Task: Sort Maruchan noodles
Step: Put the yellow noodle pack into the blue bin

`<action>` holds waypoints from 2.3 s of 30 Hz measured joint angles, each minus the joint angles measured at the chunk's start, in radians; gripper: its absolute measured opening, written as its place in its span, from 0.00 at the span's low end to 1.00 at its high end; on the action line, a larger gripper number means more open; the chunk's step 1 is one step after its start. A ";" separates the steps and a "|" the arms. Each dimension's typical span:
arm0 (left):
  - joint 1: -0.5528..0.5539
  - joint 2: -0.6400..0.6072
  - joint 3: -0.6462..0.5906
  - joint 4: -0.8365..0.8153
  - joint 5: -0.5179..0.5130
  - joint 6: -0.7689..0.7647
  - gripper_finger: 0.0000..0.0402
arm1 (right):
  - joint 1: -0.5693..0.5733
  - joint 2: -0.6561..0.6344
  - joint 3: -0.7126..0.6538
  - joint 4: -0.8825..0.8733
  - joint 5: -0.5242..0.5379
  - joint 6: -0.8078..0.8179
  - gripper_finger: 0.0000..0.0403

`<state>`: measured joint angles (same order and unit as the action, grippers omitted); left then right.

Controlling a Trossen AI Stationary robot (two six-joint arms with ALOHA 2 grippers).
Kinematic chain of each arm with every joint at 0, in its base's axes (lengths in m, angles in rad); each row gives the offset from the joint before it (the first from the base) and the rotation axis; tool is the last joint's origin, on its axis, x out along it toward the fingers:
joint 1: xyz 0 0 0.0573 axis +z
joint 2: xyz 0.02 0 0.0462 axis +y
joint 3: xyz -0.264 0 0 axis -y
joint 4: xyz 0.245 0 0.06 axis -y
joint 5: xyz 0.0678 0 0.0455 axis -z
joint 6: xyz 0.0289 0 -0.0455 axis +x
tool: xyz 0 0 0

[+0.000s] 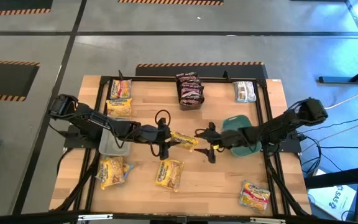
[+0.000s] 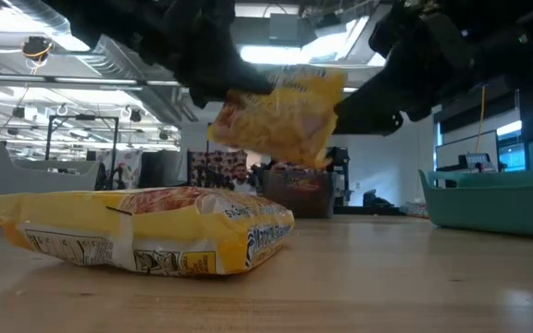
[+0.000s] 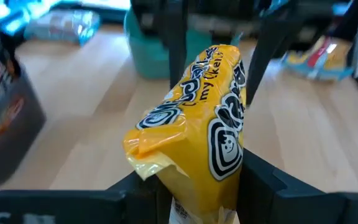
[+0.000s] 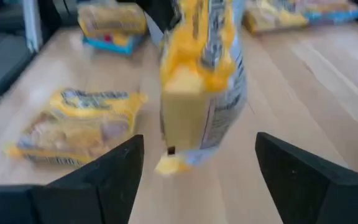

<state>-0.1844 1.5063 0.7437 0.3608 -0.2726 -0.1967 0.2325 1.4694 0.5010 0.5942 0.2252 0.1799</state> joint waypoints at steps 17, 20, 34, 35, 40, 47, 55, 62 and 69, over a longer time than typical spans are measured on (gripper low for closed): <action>0.001 0.000 0.000 0.076 -0.027 0.019 0.30 | 0.004 0.099 0.074 0.132 0.123 -0.082 0.72; -0.002 0.000 0.000 0.073 -0.026 0.024 0.30 | 0.003 0.022 0.079 -0.038 0.141 -0.079 0.72; -0.002 0.000 0.000 0.040 -0.026 0.047 0.30 | 0.003 -0.259 0.174 -0.406 0.034 -0.026 0.72; -0.002 0.000 0.000 0.040 -0.025 0.047 0.30 | 0.001 -0.243 0.208 -0.437 0.036 -0.029 0.72; -0.002 0.000 0.000 0.040 -0.025 0.057 0.30 | -0.036 -0.150 0.399 -0.695 0.018 -0.007 0.72; -0.006 0.000 0.000 0.036 -0.025 0.079 0.30 | -0.092 0.023 0.585 -0.902 -0.081 0.003 0.72; -0.004 0.002 0.000 0.016 -0.027 0.080 0.30 | -0.137 0.139 0.633 -0.892 -0.179 -0.002 0.72; 0.004 0.004 0.000 0.021 -0.048 0.082 0.31 | -0.142 0.167 0.632 -0.871 -0.275 -0.004 0.72; 0.003 0.005 0.000 0.013 -0.028 0.099 0.31 | -0.148 0.200 0.632 -0.799 -0.243 -0.021 0.71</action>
<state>-0.1818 1.5116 0.7437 0.3737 -0.3001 -0.0975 0.0841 1.6697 1.1333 -0.2048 -0.0182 0.1592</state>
